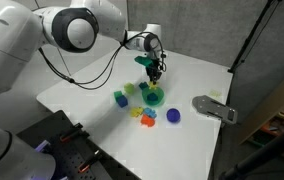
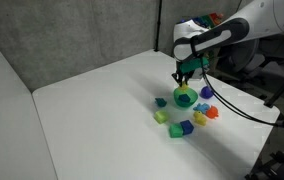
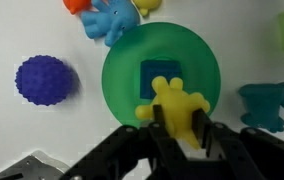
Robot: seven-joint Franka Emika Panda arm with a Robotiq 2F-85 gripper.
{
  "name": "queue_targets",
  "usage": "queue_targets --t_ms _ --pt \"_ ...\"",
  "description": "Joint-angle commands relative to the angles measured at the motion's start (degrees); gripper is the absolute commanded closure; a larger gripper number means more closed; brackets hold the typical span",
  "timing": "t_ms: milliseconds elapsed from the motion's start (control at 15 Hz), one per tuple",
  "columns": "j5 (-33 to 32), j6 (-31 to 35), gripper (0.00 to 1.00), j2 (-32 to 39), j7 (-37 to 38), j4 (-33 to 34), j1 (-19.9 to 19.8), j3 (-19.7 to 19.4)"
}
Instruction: Pick up the yellow toy from the lime green block and put it in the green bowl
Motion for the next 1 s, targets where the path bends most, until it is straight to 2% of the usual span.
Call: queue_targets --t_ms 0,67,133,200,467,600,933 --pt "-0.87 -2.27 0.90 -0.94 1.95 -0.82 -0.61 -0.62" --pt "-0.88 -2.91 0.42 -0.91 1.87 -0.90 -0.76 -0.69" --pt "-0.59 -3.75 0.41 -1.01 1.64 -0.93 -1.04 -0.54" --pt "-0.47 -4.51 0.35 -1.18 1.49 -0.90 -1.21 -0.44" --pt "0.65 -7.61 0.04 -4.39 -1.75 -1.69 -2.40 1.19" --pt "0.90 -10.06 0.00 -7.44 -3.81 -2.84 -2.78 2.09" --pt "2.26 -15.72 0.00 -16.33 -9.03 -6.40 -4.53 4.48"
